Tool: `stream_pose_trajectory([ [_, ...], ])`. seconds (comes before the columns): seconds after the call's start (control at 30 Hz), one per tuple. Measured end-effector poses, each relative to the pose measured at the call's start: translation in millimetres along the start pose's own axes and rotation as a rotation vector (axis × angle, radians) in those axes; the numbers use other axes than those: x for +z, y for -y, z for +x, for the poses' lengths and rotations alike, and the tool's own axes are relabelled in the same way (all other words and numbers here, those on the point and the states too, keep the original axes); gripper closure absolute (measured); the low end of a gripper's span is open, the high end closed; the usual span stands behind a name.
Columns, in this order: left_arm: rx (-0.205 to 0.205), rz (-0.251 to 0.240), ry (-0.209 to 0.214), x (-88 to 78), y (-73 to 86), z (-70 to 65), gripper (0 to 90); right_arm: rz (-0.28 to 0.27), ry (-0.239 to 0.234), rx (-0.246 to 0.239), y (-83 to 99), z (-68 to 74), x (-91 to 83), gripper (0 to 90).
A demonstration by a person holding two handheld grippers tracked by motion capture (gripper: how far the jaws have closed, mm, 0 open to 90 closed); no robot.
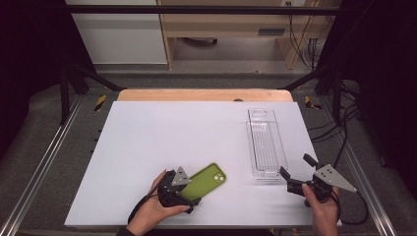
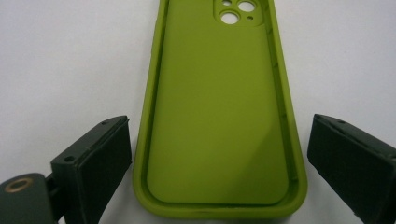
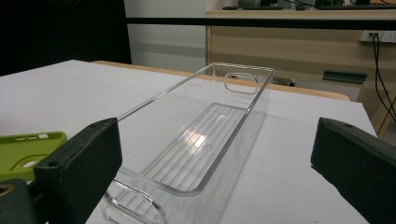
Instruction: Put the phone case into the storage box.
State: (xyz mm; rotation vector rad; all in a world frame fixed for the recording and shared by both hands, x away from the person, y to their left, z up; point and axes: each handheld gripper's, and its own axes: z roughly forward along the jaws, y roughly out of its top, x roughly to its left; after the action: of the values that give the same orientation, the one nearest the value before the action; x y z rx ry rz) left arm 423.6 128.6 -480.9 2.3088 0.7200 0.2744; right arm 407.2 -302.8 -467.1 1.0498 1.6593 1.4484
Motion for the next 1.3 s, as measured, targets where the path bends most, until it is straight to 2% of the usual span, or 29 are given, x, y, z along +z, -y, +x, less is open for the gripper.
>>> stream_pose_trajectory([
  [0.3,0.019,0.017,-0.002,4.0,-1.4,-0.7,7.5,0.002,-0.001,-0.001,0.0,0.3,0.2,2.4],
  [0.53,0.021,0.002,-0.011,2.4,-0.1,-3.2,15.4,0.0,-0.004,-0.007,0.2,0.5,0.8,2.4],
  [0.87,0.029,-0.026,-0.015,1.3,3.2,-4.1,16.6,-0.003,-0.001,-0.009,-0.3,1.3,0.2,2.4],
  [1.07,0.049,-0.074,-0.045,-0.2,2.8,-4.7,16.7,0.004,-0.003,-0.017,-0.1,2.4,0.9,2.5],
  [1.17,0.059,-0.116,-0.08,-5.5,1.0,-3.4,16.7,0.004,0.004,-0.019,-0.7,2.4,-0.4,2.6],
  [1.2,0.061,-0.138,-0.095,-8.0,0.4,-2.6,16.7,0.0,0.006,-0.023,-0.9,2.1,-0.6,2.6],
  [1.23,0.07,-0.183,-0.118,-14.1,-0.6,0.3,16.7,-0.002,0.01,-0.024,-1.3,1.9,-1.0,2.8],
  [1.27,0.07,-0.183,-0.118,-14.1,-0.6,0.3,16.6,0.001,0.013,-0.02,-1.5,2.1,-1.5,2.8],
  [1.3,0.055,-0.238,-0.132,-19.5,0.3,5.4,16.6,-0.002,0.014,-0.022,-1.6,1.9,-1.6,2.8],
])
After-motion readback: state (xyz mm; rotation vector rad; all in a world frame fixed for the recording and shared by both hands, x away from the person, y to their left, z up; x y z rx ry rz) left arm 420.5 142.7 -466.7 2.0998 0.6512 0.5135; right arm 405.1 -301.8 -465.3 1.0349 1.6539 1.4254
